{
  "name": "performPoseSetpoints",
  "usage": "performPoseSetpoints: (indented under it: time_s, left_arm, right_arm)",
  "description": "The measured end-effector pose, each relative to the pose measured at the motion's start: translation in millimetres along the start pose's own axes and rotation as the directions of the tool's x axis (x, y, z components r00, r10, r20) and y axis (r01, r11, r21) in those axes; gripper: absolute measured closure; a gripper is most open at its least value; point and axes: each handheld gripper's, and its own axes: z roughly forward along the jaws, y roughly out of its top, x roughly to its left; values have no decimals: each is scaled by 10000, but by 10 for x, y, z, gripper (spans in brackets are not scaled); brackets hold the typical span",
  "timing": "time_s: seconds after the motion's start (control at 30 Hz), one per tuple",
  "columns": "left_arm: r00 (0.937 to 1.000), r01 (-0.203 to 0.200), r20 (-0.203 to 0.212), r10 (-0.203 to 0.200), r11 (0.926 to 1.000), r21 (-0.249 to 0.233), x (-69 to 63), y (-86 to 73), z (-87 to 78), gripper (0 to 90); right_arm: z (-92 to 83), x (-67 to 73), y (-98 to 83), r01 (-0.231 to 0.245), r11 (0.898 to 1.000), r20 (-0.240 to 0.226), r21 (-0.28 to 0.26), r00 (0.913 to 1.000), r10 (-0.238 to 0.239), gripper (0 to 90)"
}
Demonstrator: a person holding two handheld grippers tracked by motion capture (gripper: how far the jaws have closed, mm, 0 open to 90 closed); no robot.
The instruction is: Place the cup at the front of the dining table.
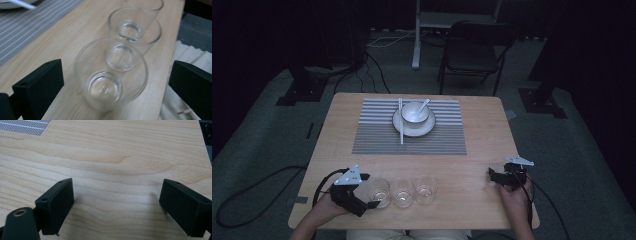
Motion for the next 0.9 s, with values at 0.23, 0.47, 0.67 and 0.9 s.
performPoseSetpoints:
  time_s: [0.23, 0.47, 0.67, 0.9]
  left_arm:
    - [9994, -314, 144, 310, 9990, 319, -17, 132, 128, 0]
    - [9975, -653, 318, 636, 9963, 562, -55, 289, 217, 5]
    - [9958, -853, 399, 820, 9922, 910, -97, 398, 368, 4]
    - [9917, -1156, 718, 1067, 9843, 1337, -142, 514, 499, 5]
  right_arm:
    - [0, 0, 0, -2, 10000, -3, 1, 10000, 2, 118]
    - [0, -1, 0, 14, 10000, -2, 2, 10000, -14, 118]
    - [1, -2, -1, 26, 10000, -3, -10, 10000, -26, 118]
    - [1, -2, -1, 25, 10000, -3, -9, 10000, -25, 118]
